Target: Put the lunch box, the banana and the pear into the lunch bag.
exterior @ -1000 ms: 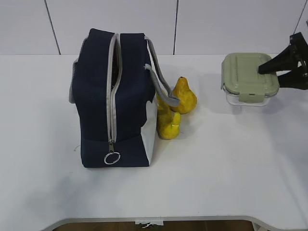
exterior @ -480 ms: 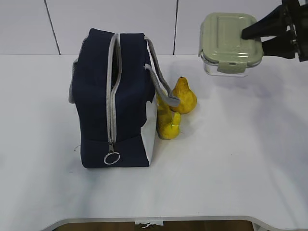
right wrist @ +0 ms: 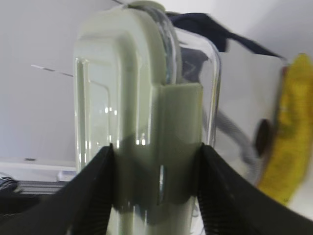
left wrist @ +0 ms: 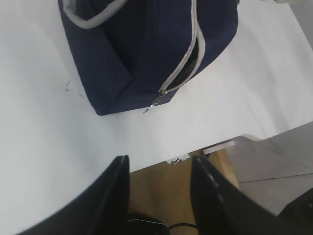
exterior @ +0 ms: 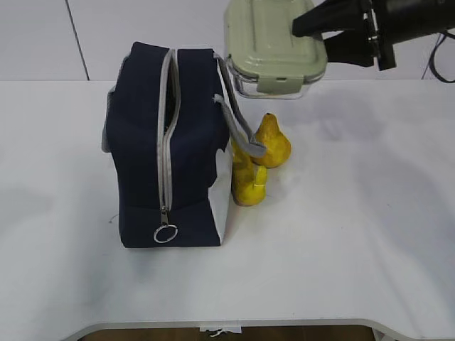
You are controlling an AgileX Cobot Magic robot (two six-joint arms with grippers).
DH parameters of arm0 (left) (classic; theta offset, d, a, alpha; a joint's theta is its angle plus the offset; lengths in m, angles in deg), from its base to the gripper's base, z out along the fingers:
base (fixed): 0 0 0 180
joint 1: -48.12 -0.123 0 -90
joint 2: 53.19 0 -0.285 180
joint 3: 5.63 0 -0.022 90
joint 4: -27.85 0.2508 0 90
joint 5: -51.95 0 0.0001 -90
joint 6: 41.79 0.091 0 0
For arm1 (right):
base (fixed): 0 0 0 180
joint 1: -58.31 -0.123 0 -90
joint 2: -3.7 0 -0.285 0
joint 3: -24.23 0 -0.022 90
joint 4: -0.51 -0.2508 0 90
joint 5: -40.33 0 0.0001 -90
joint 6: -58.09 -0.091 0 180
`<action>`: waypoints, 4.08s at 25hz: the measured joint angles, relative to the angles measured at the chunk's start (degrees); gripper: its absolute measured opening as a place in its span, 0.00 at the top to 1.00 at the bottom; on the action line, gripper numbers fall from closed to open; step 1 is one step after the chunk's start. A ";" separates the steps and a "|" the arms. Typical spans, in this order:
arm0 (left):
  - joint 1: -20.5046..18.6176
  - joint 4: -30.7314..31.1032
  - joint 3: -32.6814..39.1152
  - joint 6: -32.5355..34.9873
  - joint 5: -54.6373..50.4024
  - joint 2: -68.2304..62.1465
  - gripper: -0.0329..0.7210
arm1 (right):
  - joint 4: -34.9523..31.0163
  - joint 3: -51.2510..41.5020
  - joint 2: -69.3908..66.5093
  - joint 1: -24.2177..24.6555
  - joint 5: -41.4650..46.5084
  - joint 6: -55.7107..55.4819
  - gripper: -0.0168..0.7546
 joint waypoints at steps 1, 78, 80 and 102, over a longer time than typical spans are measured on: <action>0.00 -4.28 -2.15 3.10 0.19 -7.18 0.55 | -1.32 0.05 0.00 -0.69 0.03 0.00 0.49; 8.45 -15.45 -27.80 18.65 -0.06 -52.01 0.96 | 1.18 0.17 -8.87 -18.92 -18.03 -2.30 0.49; 8.45 -15.58 -27.80 18.65 -0.34 -52.01 0.96 | 1.18 0.17 -8.87 -19.93 -19.78 -2.06 0.49; 8.45 -10.88 -27.80 18.65 -1.47 -52.01 0.96 | -0.08 8.96 -24.39 -21.22 -24.07 -0.94 0.49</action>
